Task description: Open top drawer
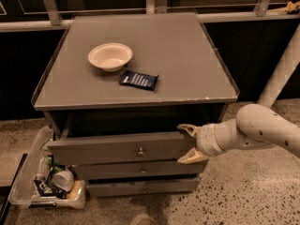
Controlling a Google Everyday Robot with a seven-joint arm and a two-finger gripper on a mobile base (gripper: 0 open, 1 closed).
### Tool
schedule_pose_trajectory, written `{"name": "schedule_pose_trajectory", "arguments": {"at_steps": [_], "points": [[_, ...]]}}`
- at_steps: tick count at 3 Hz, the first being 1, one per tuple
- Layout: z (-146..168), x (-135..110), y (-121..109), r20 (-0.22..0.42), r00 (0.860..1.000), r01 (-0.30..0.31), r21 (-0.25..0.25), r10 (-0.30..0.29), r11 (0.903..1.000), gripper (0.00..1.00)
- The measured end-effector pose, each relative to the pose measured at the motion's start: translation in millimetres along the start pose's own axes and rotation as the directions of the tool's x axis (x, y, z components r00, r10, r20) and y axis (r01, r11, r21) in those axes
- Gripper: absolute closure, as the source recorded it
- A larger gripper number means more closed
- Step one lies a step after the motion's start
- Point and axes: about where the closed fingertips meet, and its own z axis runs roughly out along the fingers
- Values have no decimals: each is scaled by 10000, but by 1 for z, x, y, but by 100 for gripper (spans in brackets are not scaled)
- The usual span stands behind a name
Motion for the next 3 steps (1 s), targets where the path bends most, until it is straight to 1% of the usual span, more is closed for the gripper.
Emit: {"name": "schedule_pose_trajectory", "arguments": {"at_steps": [2, 3], "points": [[-8, -7, -6, 1, 10000, 1, -1, -1, 10000, 88], [-14, -19, 4, 192, 9997, 134, -160, -131, 9998, 100]]}}
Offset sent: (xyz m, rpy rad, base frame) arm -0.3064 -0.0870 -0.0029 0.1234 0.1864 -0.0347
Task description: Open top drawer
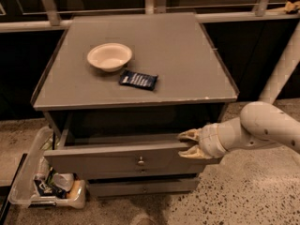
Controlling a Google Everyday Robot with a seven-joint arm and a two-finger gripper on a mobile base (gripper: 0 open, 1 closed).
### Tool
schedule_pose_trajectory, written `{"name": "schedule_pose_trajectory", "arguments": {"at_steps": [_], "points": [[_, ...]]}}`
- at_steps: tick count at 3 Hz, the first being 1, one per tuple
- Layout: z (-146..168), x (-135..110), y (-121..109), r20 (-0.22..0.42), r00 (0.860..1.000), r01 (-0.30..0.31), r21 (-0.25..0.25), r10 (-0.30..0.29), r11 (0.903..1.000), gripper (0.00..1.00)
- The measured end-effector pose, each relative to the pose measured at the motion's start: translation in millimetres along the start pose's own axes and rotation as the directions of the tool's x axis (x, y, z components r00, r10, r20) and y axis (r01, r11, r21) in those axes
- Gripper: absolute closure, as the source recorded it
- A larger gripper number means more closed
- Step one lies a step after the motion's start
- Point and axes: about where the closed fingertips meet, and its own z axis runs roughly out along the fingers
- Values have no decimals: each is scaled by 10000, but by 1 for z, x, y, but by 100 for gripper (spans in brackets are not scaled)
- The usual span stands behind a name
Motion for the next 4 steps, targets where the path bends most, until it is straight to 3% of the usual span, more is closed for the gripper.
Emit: {"name": "schedule_pose_trajectory", "arguments": {"at_steps": [1, 4], "points": [[0, 0, 0, 0, 10000, 0, -1, 0, 10000, 82], [2, 2, 5, 42, 10000, 14, -83, -13, 10000, 12]]}}
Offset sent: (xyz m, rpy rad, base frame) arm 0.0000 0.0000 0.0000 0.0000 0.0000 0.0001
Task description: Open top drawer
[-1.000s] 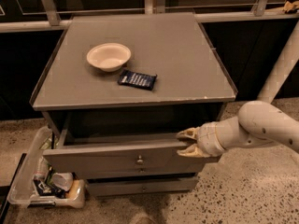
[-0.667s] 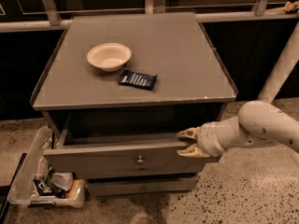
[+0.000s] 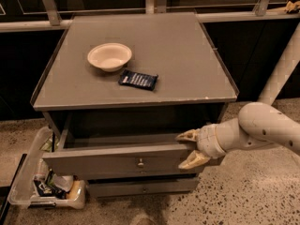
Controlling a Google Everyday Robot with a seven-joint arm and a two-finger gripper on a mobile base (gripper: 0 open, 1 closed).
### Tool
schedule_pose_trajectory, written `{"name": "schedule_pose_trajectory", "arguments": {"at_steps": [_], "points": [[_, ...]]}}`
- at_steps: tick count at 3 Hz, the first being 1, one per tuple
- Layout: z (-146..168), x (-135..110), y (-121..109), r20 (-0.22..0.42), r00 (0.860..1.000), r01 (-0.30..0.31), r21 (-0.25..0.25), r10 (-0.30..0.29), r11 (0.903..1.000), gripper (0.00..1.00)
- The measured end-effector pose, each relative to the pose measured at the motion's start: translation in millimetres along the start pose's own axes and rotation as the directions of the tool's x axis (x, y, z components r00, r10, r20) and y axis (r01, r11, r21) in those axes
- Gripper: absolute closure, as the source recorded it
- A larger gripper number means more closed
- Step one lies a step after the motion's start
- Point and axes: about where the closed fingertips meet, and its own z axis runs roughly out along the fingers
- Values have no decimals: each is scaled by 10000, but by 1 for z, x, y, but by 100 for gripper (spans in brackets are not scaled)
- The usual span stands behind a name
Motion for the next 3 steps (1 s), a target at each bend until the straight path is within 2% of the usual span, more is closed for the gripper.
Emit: {"name": "schedule_pose_trajectory", "arguments": {"at_steps": [1, 3], "points": [[4, 13, 25, 309, 9989, -335, -254, 343, 9991, 13], [0, 6, 22, 310, 9989, -335, -255, 343, 9991, 60]]}}
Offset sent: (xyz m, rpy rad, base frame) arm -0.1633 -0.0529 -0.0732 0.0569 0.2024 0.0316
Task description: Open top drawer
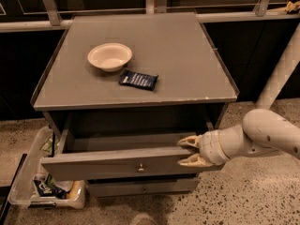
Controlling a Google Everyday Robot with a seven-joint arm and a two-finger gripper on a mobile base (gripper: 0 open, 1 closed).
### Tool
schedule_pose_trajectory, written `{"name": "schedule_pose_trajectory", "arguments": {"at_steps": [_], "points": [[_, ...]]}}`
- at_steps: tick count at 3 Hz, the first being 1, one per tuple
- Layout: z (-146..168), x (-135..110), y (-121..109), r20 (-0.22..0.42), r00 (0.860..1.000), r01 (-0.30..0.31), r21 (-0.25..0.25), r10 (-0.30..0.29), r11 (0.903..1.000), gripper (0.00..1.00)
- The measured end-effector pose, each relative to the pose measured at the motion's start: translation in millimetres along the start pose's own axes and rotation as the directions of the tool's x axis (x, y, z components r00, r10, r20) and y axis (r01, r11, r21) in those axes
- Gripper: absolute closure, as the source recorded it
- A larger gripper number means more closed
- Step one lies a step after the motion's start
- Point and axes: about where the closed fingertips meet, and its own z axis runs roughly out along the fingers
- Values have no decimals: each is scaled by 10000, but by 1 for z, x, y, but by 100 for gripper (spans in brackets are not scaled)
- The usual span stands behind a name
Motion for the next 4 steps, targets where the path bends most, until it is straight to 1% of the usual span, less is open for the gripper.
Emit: {"name": "schedule_pose_trajectory", "arguments": {"at_steps": [1, 2, 3, 4], "points": [[-1, -1, 0, 0, 10000, 0, 0, 0, 10000, 84], [-3, -2, 9, 12, 10000, -52, -13, 52, 10000, 100], [-5, -3, 19, 26, 9999, -134, -25, 134, 9999, 100], [-5, -4, 18, 26, 9999, -134, -25, 134, 9999, 82]]}}
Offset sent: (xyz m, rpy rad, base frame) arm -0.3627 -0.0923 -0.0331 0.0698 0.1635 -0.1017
